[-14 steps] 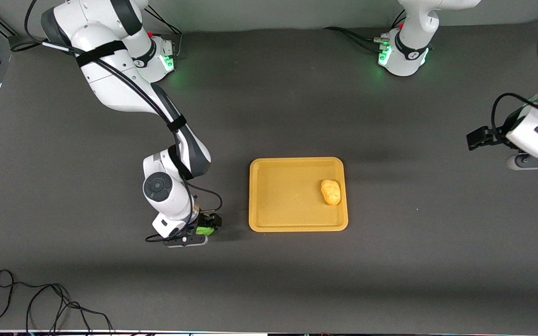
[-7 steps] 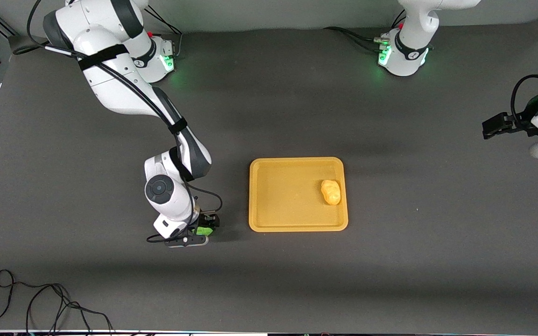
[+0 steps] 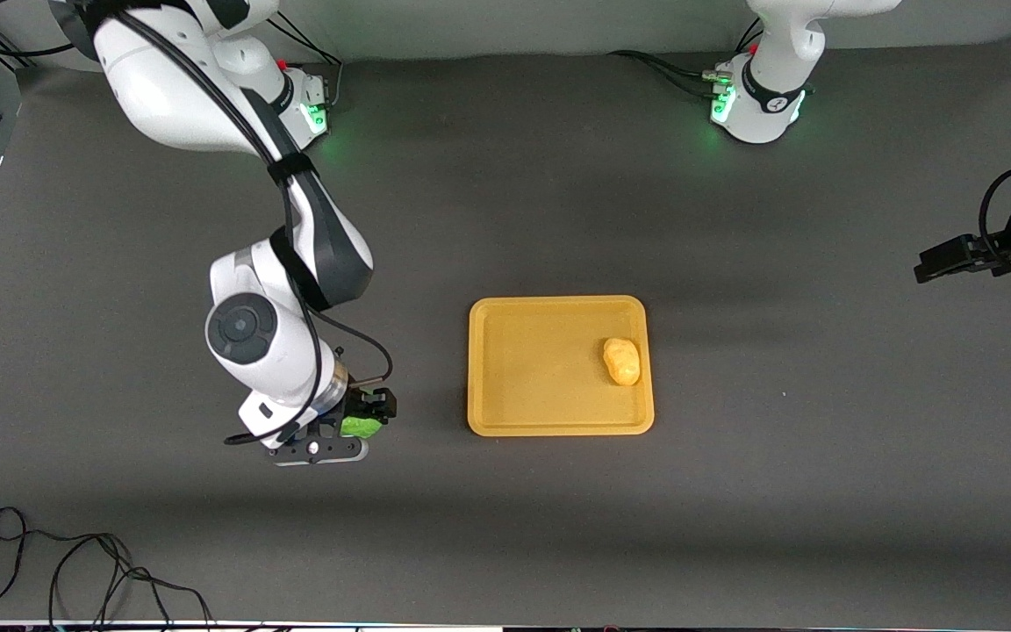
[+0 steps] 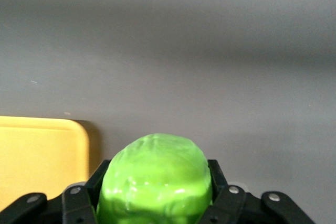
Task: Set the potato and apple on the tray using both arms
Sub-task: 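Carry the green apple onto the tray beside the potato with the right gripper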
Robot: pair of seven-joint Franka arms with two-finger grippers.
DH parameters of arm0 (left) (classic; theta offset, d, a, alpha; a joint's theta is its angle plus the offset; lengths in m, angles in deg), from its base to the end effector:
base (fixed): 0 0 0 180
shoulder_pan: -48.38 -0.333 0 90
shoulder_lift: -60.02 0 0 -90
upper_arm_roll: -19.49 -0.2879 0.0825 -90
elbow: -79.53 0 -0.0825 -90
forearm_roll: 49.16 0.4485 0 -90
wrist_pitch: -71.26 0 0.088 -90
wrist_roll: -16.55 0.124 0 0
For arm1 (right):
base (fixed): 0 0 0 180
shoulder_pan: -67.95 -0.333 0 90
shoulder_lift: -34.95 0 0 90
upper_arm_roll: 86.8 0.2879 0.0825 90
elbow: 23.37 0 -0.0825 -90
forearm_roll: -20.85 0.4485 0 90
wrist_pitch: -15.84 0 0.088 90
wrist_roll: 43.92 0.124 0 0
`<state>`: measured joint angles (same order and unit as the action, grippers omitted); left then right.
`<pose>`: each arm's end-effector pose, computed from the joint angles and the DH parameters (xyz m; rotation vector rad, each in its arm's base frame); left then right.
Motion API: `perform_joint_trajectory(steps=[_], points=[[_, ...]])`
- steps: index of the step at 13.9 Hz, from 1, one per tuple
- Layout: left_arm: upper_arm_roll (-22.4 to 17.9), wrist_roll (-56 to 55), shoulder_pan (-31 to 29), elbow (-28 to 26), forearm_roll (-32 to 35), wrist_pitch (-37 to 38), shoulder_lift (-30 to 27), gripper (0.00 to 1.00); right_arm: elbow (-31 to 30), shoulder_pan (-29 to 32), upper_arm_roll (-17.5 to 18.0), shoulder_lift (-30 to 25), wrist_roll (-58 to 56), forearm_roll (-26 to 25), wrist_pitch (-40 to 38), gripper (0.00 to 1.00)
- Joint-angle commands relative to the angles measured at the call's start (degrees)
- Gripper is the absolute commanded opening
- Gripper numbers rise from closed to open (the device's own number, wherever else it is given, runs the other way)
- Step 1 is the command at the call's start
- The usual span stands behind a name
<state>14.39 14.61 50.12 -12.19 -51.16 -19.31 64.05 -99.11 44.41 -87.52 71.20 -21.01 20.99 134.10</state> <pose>0.6327 0.0315 0.5203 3.1053 0.1468 -0.1396 0.7224 0.3060 0.3113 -3.0996 -0.0004 -0.1596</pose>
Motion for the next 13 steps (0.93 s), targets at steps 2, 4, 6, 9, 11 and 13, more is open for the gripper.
perform_joint_trajectory(steps=[2,4,6,9,11,13], points=[[1.2,0.7,-0.2,0.8,3.1,-0.6,-0.5,0.99,5.9,-9.0,-0.4,4.0,17.6,-0.4,-1.0,0.59],[1.4,0.7,0.3,-1.4,3.5,-3.0,-2.1,0.99,10.9,-12.6,-0.3,7.7,24.7,-0.4,-1.0,0.57],[2.0,0.7,1.8,-3.3,5.1,-3.8,-2.6,1.00,15.3,-17.1,-0.8,11.9,31.7,-0.6,-0.8,0.55],[2.2,0.7,2.3,-3.2,4.4,-3.5,-2.3,1.00,18.6,-20.8,-0.8,18.2,38.6,-4.3,2.1,0.55],[2.2,0.7,2.4,-2.6,2.6,-3.1,-2.4,0.99,18.6,-22.6,-0.9,21.7,41.9,-5.0,6.6,0.55],[2.2,0.8,2.2,-2.5,2.6,-3.6,-2.7,0.99,18.6,-22.8,-0.9,24.0,42.0,-6.7,9.1,0.55]])
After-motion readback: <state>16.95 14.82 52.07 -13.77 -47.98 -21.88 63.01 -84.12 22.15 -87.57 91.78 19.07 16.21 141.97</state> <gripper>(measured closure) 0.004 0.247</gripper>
